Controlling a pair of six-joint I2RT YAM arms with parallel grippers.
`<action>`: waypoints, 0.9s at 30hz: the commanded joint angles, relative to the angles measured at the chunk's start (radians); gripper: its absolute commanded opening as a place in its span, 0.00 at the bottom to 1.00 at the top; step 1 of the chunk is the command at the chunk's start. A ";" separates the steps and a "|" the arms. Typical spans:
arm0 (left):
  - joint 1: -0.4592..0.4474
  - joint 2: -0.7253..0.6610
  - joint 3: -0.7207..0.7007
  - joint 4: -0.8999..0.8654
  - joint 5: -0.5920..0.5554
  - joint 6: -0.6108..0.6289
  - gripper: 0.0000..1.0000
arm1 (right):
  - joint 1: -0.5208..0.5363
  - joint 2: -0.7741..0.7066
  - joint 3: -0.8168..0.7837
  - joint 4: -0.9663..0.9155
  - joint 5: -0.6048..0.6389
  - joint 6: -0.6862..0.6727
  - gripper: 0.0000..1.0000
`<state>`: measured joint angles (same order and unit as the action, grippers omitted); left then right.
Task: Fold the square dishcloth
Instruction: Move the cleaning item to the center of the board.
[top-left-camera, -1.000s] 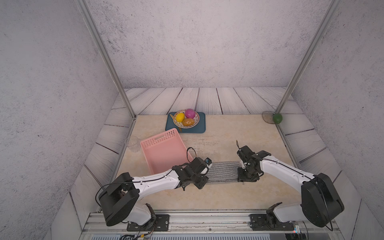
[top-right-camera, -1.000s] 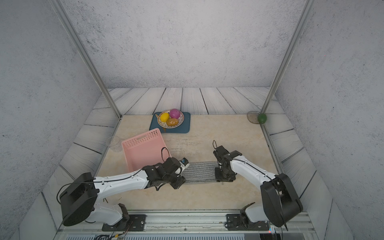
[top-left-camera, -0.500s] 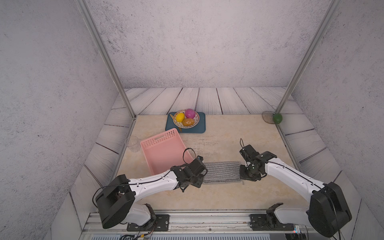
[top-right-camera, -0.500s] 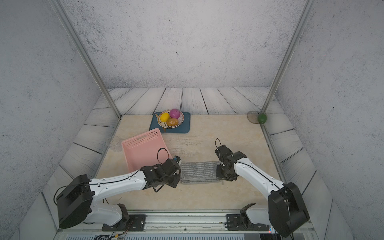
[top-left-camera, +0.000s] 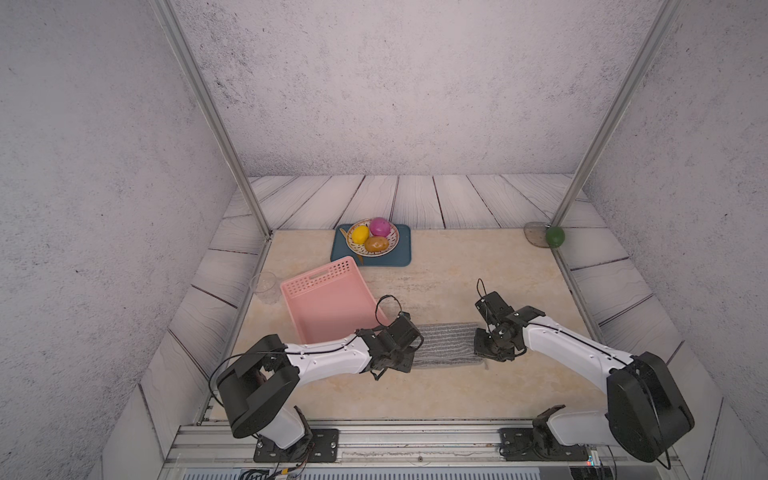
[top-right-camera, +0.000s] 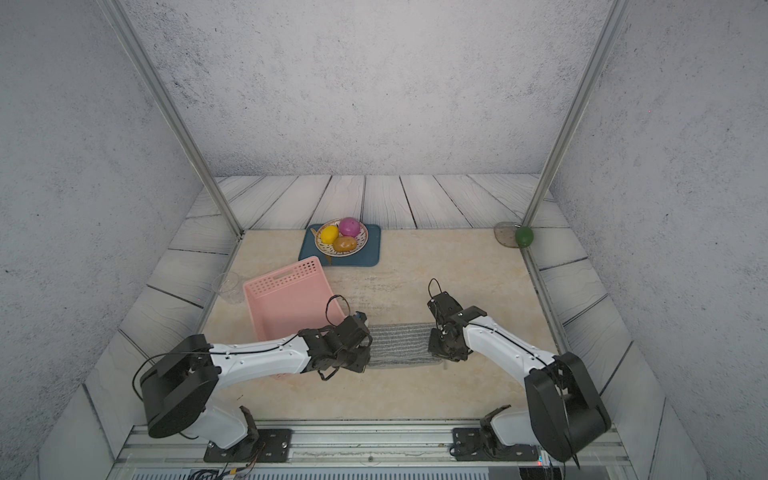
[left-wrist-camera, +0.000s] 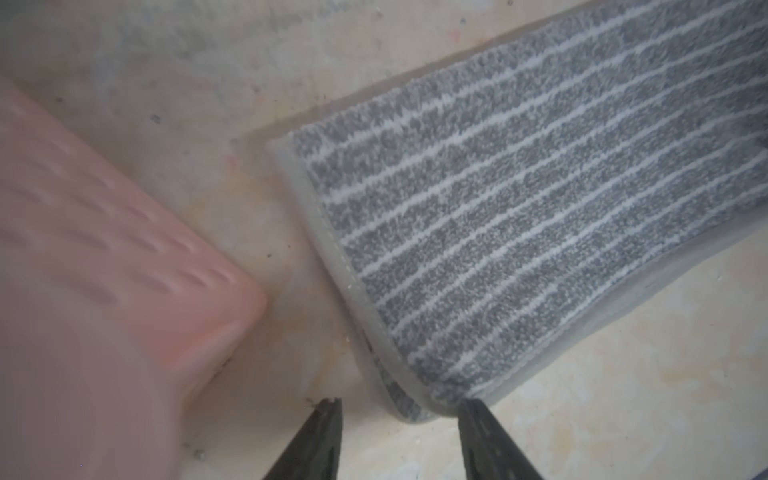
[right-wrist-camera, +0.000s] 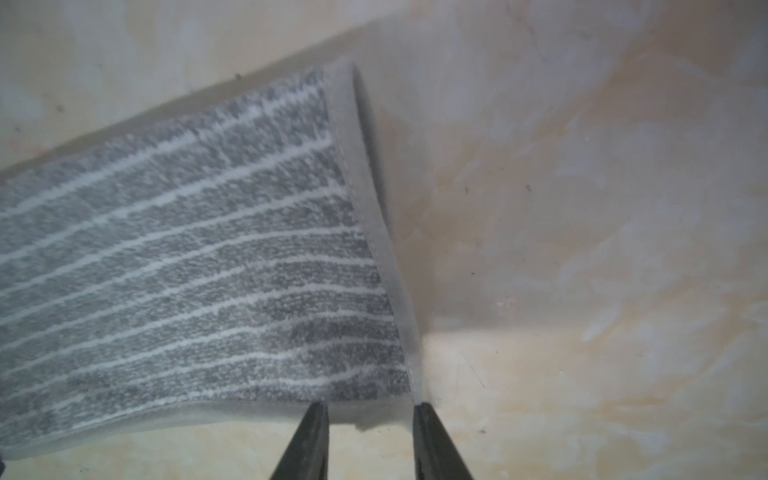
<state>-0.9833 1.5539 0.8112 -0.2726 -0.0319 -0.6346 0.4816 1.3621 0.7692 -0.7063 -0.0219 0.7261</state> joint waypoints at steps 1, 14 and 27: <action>-0.004 0.034 0.031 0.023 0.024 0.007 0.47 | -0.007 0.028 -0.023 0.026 0.008 0.007 0.32; 0.001 0.190 0.153 0.057 -0.003 0.076 0.31 | -0.154 0.138 -0.015 0.091 0.013 -0.076 0.24; 0.019 0.131 0.239 -0.064 -0.034 0.025 0.45 | -0.222 0.044 0.086 -0.010 0.008 -0.140 0.32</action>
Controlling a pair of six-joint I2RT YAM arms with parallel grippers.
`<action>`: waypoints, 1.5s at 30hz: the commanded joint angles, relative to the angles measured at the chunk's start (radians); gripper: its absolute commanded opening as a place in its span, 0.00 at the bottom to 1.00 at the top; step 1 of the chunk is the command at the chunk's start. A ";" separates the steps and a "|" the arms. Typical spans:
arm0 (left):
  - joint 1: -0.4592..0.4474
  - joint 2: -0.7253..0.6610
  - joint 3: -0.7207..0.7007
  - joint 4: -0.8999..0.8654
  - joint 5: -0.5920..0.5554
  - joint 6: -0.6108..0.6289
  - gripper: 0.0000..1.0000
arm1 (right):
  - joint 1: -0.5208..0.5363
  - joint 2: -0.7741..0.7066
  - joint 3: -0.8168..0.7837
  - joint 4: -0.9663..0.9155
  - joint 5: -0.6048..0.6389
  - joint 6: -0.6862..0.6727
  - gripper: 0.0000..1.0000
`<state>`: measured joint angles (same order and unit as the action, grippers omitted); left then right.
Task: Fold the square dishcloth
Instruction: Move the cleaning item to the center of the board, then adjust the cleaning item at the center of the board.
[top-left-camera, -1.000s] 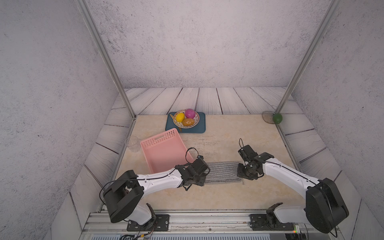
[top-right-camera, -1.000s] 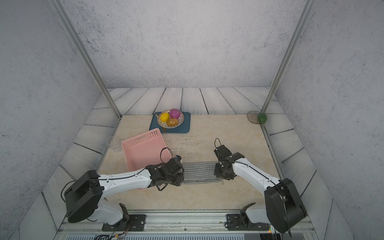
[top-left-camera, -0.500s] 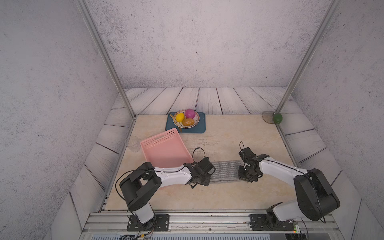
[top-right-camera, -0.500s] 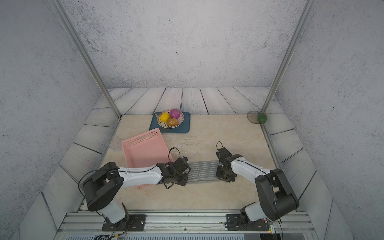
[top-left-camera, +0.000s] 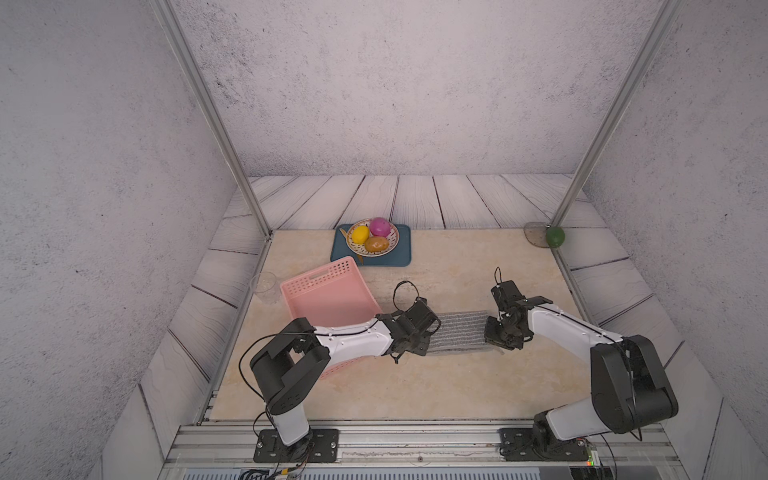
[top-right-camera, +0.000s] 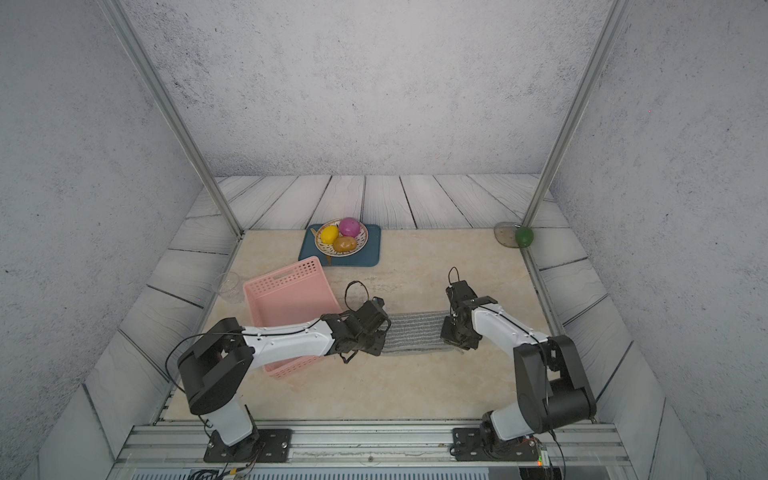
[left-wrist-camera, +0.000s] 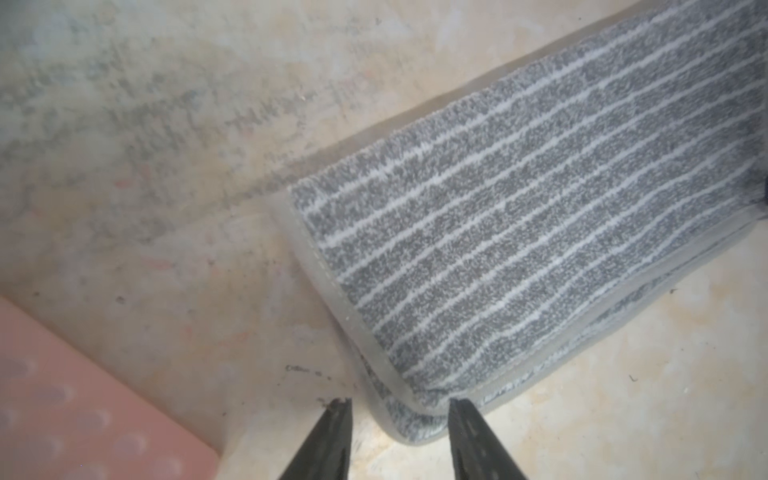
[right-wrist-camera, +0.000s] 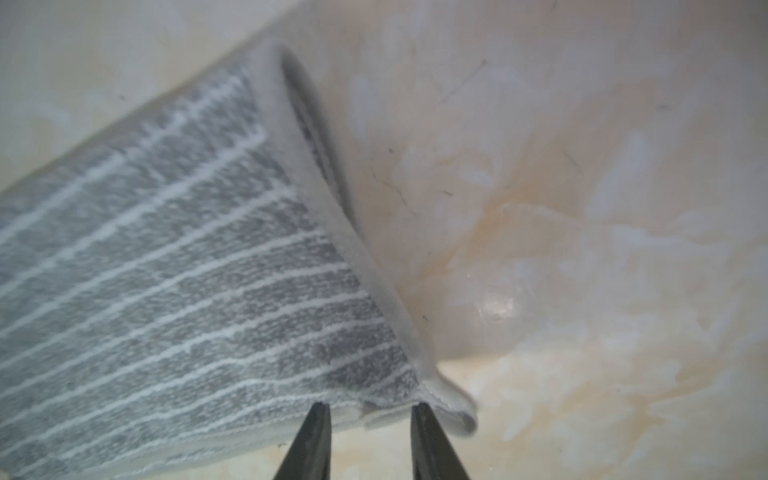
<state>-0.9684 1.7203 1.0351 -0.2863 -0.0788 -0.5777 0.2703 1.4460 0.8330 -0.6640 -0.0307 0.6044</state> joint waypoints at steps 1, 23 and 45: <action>0.004 -0.036 0.015 -0.048 0.026 -0.041 0.45 | -0.013 -0.045 0.024 -0.056 0.021 -0.019 0.32; 0.049 0.090 0.049 0.023 0.083 -0.080 0.50 | -0.101 -0.015 -0.028 0.024 -0.039 -0.036 0.32; 0.082 0.115 0.044 0.115 0.165 -0.063 0.43 | -0.128 0.034 -0.052 0.090 -0.075 -0.028 0.31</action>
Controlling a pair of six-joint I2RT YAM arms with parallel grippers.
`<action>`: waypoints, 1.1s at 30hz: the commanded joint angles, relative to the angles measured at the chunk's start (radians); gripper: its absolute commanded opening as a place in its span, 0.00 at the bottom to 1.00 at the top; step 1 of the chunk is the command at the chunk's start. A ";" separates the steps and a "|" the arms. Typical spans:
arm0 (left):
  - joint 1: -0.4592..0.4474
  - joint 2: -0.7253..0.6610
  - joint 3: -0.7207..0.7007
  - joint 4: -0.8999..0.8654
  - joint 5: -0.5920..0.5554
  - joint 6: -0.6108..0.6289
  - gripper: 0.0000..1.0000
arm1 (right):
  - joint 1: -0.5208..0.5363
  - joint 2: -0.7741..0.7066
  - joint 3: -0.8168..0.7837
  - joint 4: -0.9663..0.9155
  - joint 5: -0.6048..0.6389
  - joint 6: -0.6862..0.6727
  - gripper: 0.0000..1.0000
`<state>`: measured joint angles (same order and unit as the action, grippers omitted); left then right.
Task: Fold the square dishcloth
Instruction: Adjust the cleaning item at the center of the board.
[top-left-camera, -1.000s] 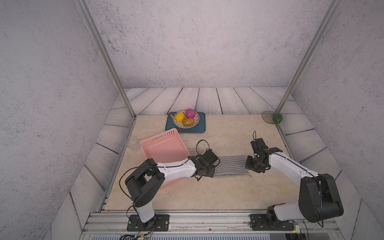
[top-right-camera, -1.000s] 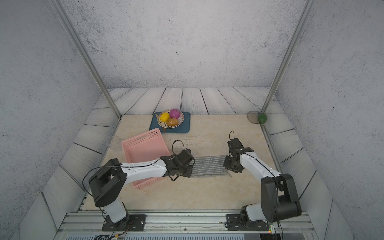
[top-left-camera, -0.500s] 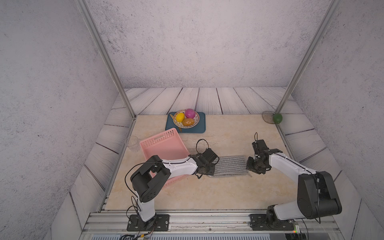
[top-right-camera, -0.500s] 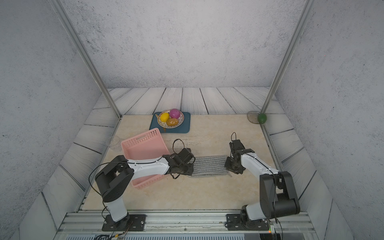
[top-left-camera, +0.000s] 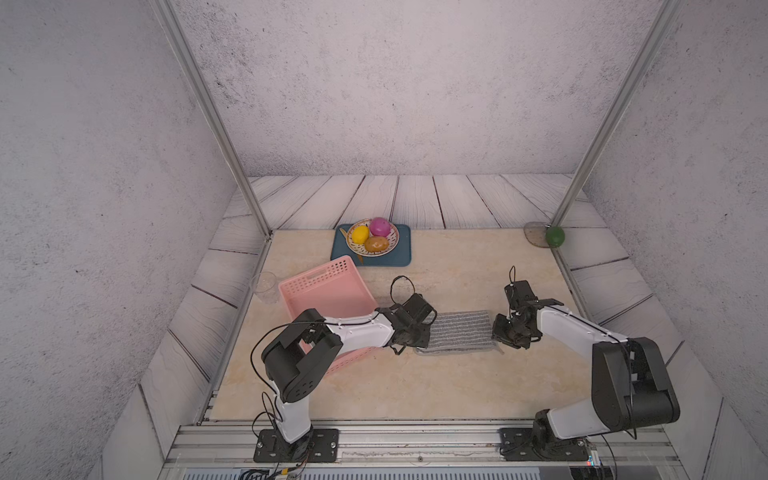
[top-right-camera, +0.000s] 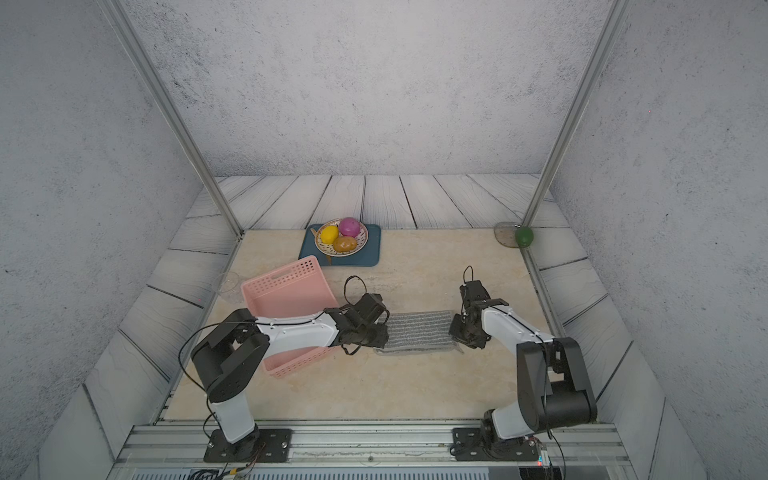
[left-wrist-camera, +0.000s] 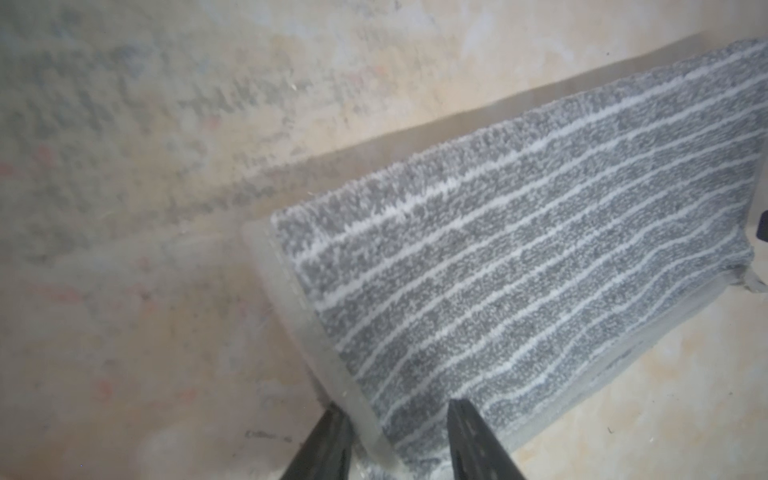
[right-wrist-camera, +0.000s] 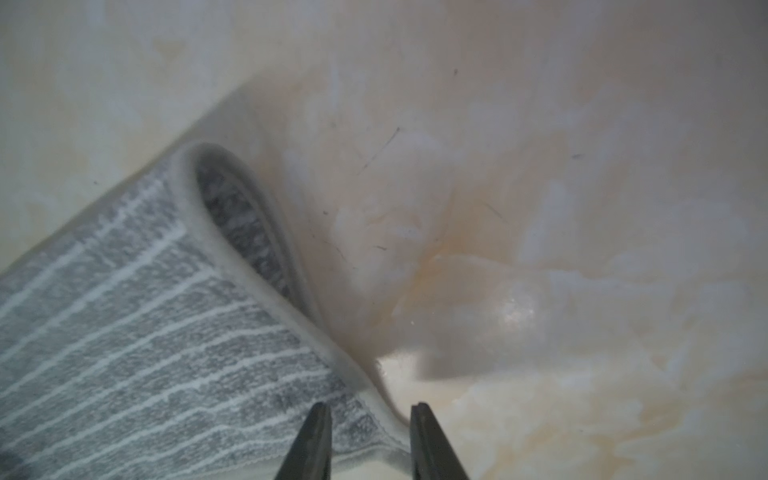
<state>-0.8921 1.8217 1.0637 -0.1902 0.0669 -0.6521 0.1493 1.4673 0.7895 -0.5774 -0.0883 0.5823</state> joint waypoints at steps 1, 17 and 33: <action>0.007 0.013 0.015 0.023 0.022 0.012 0.40 | -0.009 0.015 -0.008 0.005 -0.021 -0.007 0.31; 0.012 0.006 0.015 0.017 0.038 0.020 0.04 | -0.027 0.025 -0.008 0.000 -0.023 -0.011 0.31; 0.049 -0.075 0.048 -0.137 0.125 0.079 0.00 | -0.033 -0.027 -0.016 -0.077 -0.018 -0.042 0.31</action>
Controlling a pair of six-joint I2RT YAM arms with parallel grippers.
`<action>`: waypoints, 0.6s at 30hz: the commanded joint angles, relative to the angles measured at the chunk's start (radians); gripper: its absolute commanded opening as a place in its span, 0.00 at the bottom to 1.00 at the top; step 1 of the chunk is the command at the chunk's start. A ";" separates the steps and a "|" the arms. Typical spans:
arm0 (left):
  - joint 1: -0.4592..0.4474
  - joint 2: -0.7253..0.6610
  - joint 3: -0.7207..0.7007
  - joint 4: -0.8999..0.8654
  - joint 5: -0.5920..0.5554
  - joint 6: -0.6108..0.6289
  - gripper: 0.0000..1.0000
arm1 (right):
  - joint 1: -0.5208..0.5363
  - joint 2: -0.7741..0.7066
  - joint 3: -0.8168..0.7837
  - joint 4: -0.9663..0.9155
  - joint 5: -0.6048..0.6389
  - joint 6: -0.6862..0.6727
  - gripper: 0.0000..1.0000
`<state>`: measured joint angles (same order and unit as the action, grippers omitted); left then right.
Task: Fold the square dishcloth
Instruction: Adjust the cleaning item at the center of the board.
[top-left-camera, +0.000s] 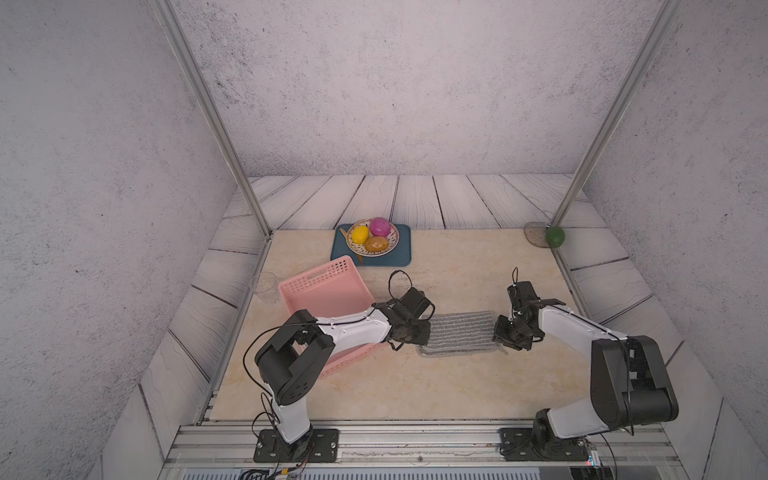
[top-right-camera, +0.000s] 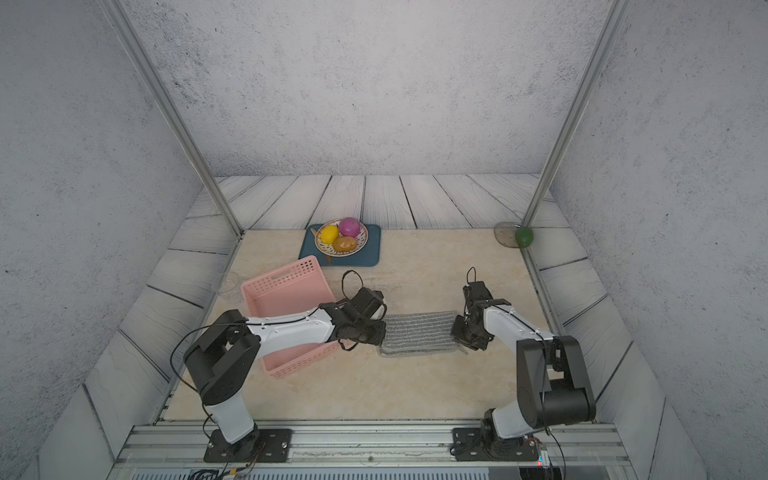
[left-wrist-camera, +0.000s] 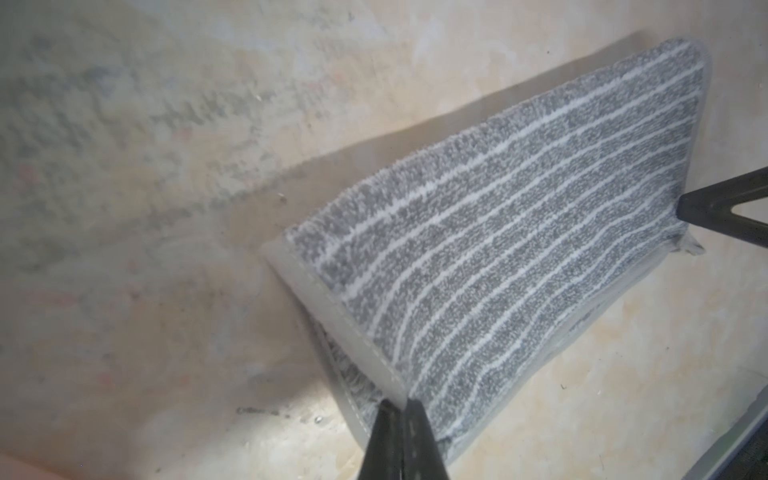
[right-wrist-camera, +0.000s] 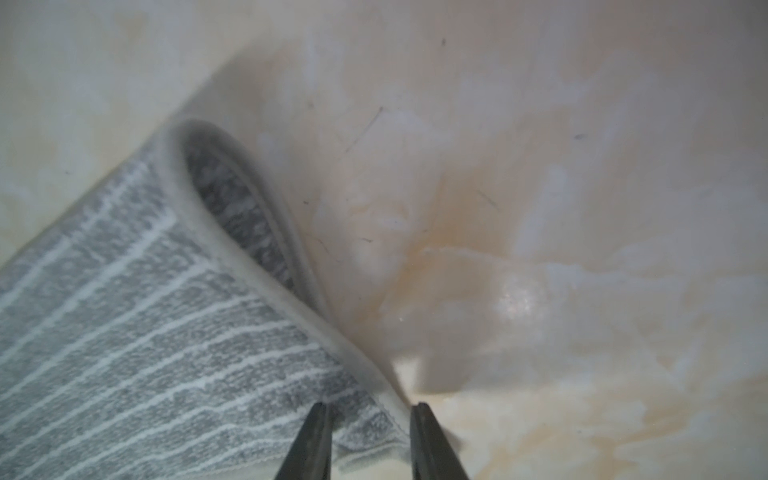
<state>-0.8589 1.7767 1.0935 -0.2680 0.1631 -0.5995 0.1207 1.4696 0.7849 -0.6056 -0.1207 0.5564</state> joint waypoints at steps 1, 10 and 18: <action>0.019 -0.034 0.018 -0.067 0.028 0.031 0.00 | -0.005 -0.036 -0.013 -0.054 0.015 -0.017 0.31; 0.029 -0.044 0.013 -0.089 0.044 0.047 0.00 | -0.004 -0.074 -0.022 -0.075 -0.021 -0.030 0.33; 0.029 -0.037 0.008 -0.084 0.046 0.036 0.00 | -0.004 -0.020 -0.058 -0.029 -0.071 -0.011 0.33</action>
<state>-0.8330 1.7580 1.0935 -0.3408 0.2001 -0.5697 0.1204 1.4303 0.7456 -0.6361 -0.1707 0.5419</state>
